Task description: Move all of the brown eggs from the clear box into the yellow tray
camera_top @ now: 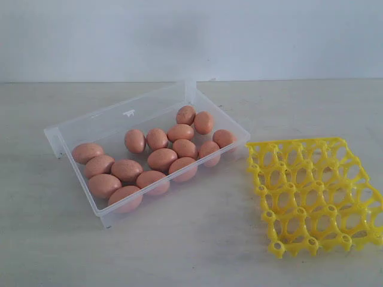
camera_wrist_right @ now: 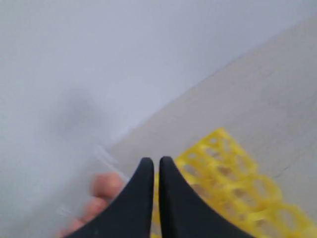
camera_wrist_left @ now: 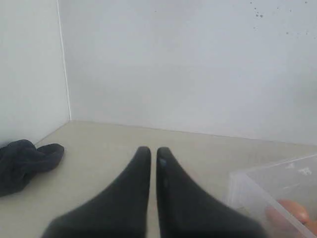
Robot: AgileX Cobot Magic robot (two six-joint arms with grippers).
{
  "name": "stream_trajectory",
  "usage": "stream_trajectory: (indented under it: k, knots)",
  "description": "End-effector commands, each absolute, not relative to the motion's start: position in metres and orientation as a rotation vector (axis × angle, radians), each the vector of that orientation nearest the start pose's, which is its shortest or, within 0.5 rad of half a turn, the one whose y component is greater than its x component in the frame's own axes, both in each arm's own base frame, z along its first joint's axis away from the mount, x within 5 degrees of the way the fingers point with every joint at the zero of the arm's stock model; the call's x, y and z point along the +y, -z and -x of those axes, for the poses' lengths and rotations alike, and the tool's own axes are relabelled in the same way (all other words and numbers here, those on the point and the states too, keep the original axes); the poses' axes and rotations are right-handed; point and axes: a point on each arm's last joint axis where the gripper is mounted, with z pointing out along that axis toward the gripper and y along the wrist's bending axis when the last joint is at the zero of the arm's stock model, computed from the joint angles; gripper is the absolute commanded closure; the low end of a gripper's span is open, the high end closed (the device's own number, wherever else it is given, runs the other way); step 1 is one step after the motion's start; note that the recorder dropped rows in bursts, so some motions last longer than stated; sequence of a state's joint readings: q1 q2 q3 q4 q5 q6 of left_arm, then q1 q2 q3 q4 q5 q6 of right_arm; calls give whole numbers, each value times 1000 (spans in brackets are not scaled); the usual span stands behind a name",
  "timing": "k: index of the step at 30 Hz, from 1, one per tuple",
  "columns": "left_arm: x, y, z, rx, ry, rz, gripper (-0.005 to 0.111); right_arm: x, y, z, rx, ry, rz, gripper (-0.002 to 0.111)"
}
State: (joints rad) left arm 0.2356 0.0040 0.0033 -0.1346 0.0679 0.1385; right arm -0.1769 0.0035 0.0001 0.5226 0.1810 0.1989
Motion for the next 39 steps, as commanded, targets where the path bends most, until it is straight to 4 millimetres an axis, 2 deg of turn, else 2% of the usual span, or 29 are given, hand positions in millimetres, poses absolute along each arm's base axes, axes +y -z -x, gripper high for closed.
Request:
stream_trajectory:
  k: [1,8,9,11,12,14,15,16,18,20,22,24,25,26,27,28,30,33,37,39]
  knots:
    - [12,-208,-55,1529,-186,169,103,-3,-207,-57,1267,-888,-1006,109]
    - [12,-208,-55,1529,-186,169,103,-11,-214,-55,1152,-868,-1022,109]
    - [12,-208,-55,1529,-186,169,103,-16,-219,-53,1046,-870,-1047,109]
    - [12,-208,-55,1529,-186,169,103,-38,-236,-39,624,-890,-1113,109]
    - [12,-208,-55,1529,-187,170,103,-49,-246,-27,409,-844,-1081,109]
    - [12,-208,-55,1529,-187,170,103,-59,-275,-11,189,-729,-1015,109]
    - [12,-208,-55,1529,-187,170,103,-60,-292,-13,171,-720,-1007,109]
    - [12,-208,-55,1529,-187,170,103,-59,-307,-19,205,-727,-996,109]
    - [12,-208,-55,1529,-187,170,103,-52,-350,-45,376,-706,-907,109]
    - [12,-208,-55,1529,-187,170,103,-37,-402,-75,592,-496,-606,109]
    - [12,-208,-55,1529,-187,170,103,-18,-444,-120,808,-255,-214,109]
    - [12,-208,-55,1529,-187,170,103,-3,-463,-170,999,-131,107,109]
    - [12,-208,-55,1529,-187,170,103,6,-467,-194,1086,-125,272,109]
    - [12,-208,-55,1529,-187,170,103,18,-460,-231,1276,-170,511,109]
    - [12,-208,-55,1529,-187,170,103,22,-452,-251,1376,-207,582,109]
    - [12,-208,-55,1529,-187,170,103,24,-435,-285,1555,-329,536,109]
    - [12,-208,-55,1529,-187,170,103,23,-404,-317,1708,-525,372,109]
    - [12,-208,-55,1529,-187,170,103,21,-364,-346,1881,-777,122,109]
    - [12,-208,-55,1529,-187,170,103,26,-328,-364,1987,-906,125,109]
    - [12,-208,-55,1529,-187,170,103,24,-313,-372,2012,-888,155,109]
